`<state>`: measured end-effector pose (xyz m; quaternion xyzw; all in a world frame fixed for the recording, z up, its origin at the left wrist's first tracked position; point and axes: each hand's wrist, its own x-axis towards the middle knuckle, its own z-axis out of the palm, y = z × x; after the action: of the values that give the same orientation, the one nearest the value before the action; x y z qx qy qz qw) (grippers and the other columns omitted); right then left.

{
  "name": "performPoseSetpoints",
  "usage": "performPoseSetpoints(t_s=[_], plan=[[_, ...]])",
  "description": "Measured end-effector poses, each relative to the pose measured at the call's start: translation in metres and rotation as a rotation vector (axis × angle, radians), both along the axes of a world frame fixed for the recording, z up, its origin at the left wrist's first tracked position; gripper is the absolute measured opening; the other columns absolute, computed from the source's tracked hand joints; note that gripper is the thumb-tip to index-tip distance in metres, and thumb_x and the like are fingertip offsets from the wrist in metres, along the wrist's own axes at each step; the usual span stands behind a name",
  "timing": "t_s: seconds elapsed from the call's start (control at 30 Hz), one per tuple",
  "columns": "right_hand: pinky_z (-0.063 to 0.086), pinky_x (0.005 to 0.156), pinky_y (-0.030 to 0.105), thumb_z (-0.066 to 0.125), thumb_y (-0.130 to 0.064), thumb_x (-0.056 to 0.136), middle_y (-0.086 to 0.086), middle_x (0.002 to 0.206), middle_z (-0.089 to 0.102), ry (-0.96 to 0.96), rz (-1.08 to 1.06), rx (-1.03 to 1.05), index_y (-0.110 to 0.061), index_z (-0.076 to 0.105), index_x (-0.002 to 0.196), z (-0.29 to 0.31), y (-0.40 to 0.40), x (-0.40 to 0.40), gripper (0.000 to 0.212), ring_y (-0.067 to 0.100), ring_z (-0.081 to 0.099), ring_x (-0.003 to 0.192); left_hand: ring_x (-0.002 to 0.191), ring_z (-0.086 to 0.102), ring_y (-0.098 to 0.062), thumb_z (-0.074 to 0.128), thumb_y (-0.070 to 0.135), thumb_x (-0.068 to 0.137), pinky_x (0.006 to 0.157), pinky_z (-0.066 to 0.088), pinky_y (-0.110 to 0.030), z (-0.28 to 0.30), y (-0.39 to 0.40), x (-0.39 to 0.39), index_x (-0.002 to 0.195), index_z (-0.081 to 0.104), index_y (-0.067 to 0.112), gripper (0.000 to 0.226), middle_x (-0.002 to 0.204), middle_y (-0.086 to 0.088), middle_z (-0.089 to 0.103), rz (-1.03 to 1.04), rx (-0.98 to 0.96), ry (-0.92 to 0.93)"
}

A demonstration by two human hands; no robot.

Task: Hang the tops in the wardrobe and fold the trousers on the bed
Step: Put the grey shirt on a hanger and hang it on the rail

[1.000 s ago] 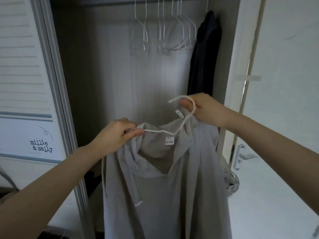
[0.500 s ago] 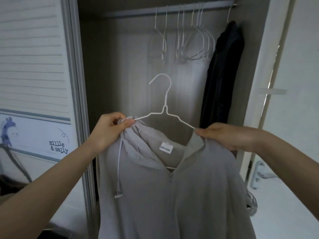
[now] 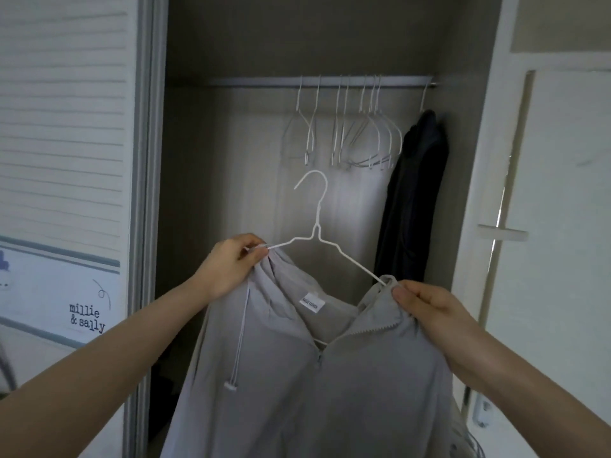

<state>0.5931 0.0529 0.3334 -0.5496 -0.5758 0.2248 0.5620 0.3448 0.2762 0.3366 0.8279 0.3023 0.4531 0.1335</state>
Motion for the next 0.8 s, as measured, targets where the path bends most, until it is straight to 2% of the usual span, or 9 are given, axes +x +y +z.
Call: performPoseSetpoints(t_s=[0.07,0.17,0.27,0.37,0.47,0.53,0.6,0.7,0.8], plan=[[0.05,0.073,0.028,0.049,-0.026,0.097,0.018,0.09,0.071,0.022,-0.031,0.04,-0.003,0.071,0.088,0.01,-0.001,-0.006,0.033,0.022,0.066,0.079,0.098,0.062,-0.016,0.051,0.029,0.099,0.09,0.048,-0.031,0.009,0.004,0.021,0.114,0.064,0.012,0.026,0.108,-0.002,0.066,0.025,0.001,-0.059],[0.051,0.068,0.025,0.05,-0.026,0.097,0.015,0.085,0.072,0.04,-0.083,0.088,-0.004,0.072,0.085,0.028,0.004,-0.013,0.034,0.019,0.066,0.074,0.102,0.059,-0.029,0.046,0.021,0.102,0.09,0.044,-0.033,0.021,0.008,0.059,0.11,0.063,0.002,0.027,0.109,-0.015,0.065,0.066,0.023,-0.091],[0.047,0.067,0.027,0.049,-0.026,0.098,0.021,0.082,0.064,0.043,-0.138,0.091,0.012,0.063,0.089,0.046,0.018,-0.018,0.042,0.022,0.059,0.072,0.105,0.058,-0.035,0.043,0.011,0.1,0.088,0.038,-0.032,0.035,0.023,0.096,0.103,0.064,-0.006,0.028,0.11,-0.023,0.062,0.088,0.046,-0.068],[0.042,0.068,0.03,0.048,-0.025,0.099,0.016,0.082,0.055,0.096,-0.211,0.107,0.017,0.06,0.094,0.059,0.031,-0.015,0.044,0.024,0.051,0.073,0.12,0.049,-0.036,0.046,0.011,0.097,0.103,0.035,-0.034,0.053,0.037,0.131,0.129,0.057,0.002,0.036,0.133,-0.019,0.05,0.113,0.08,-0.028],[0.042,0.066,0.028,0.048,-0.027,0.099,0.015,0.08,0.054,0.127,-0.295,0.131,0.012,0.061,0.092,0.069,0.042,-0.005,0.042,0.023,0.051,0.072,0.119,0.051,-0.034,0.05,0.009,0.093,0.099,0.035,-0.028,0.073,0.046,0.167,0.134,0.053,0.006,0.042,0.13,-0.019,0.051,-0.006,0.038,-0.022],[0.041,0.064,0.027,0.048,-0.028,0.099,0.014,0.079,0.053,0.124,-0.354,0.164,0.021,0.054,0.098,0.075,0.046,0.001,0.05,0.022,0.051,0.071,0.121,0.052,-0.031,0.051,0.006,0.091,0.095,0.034,-0.02,0.085,0.048,0.19,0.135,0.053,0.006,0.044,0.13,-0.019,0.053,-0.112,0.016,-0.003],[0.041,0.065,0.03,0.048,-0.028,0.099,0.014,0.078,0.053,0.115,-0.426,0.197,0.021,0.053,0.101,0.084,0.052,0.009,0.048,0.022,0.051,0.071,0.124,0.051,-0.029,0.052,0.003,0.089,0.093,0.033,-0.016,0.097,0.051,0.213,0.134,0.055,0.005,0.045,0.132,-0.018,0.054,-0.229,-0.011,-0.009],[0.038,0.062,0.03,0.048,-0.026,0.099,0.015,0.074,0.051,0.06,-0.517,0.223,0.008,0.058,0.084,0.1,0.056,0.014,0.038,0.023,0.05,0.068,0.132,0.047,-0.027,0.049,0.001,0.091,0.112,0.034,-0.029,0.114,0.051,0.243,0.14,0.048,0.004,0.049,0.142,-0.015,0.05,-0.387,-0.04,-0.006],[0.035,0.062,0.032,0.047,-0.024,0.099,0.014,0.072,0.048,-0.005,-0.598,0.267,-0.007,0.054,0.077,0.113,0.063,0.02,0.029,0.023,0.047,0.067,0.137,0.041,-0.024,0.046,0.0,0.093,0.115,0.033,-0.038,0.131,0.051,0.264,0.15,0.034,0.01,0.059,0.149,-0.012,0.043,-0.523,-0.056,-0.005]])
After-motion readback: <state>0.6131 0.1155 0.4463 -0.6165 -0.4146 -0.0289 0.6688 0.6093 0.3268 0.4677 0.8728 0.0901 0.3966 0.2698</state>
